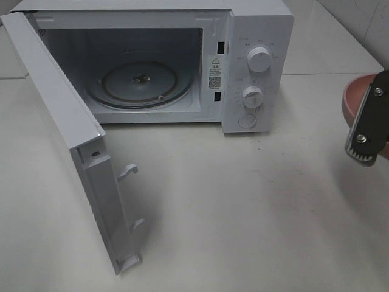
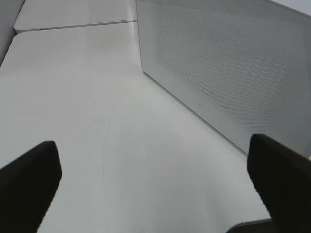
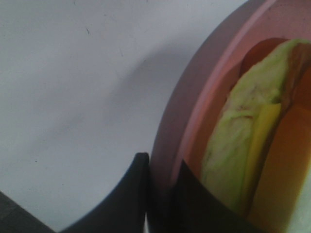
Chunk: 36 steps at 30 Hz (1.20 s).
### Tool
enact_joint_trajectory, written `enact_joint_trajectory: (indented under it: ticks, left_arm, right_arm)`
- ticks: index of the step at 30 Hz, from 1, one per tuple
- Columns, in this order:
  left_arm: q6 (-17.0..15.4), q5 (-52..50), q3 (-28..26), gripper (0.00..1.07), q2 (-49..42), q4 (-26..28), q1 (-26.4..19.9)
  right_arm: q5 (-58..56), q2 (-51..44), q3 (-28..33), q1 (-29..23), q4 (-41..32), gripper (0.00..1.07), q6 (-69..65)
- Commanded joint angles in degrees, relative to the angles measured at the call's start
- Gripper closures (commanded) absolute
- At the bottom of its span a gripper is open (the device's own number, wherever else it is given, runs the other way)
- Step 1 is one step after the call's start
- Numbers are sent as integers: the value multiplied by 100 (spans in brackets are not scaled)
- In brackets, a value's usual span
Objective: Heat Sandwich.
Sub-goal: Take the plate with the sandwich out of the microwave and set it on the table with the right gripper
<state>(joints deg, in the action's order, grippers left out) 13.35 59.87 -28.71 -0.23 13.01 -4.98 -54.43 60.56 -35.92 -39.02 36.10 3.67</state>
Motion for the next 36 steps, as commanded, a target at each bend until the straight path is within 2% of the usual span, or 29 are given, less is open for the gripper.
enact_joint_trajectory:
  ticks: [1, 8, 20, 27, 36]
  left_arm:
    - [-29, -34, 11, 5, -155, 6, 0]
    - [-29, -34, 11, 5, -155, 6, 0]
    - [-29, -34, 11, 5, -155, 6, 0]
    - [-29, -34, 11, 5, -155, 6, 0]
    - [-29, -34, 11, 5, -155, 6, 0]
  right_arm:
    - [11, 476, -17, 17, 321, 107, -928]
    - [-34, 1094, -92, 17, 756, 107, -2441]
    - [-579, 2338, -1026, 40, 877, 107, -3999]
    - [-642, 2762, -1387, 40, 877, 107, -4183]
    - [-584, 3083, -1616, 516, 877, 107, -4108]
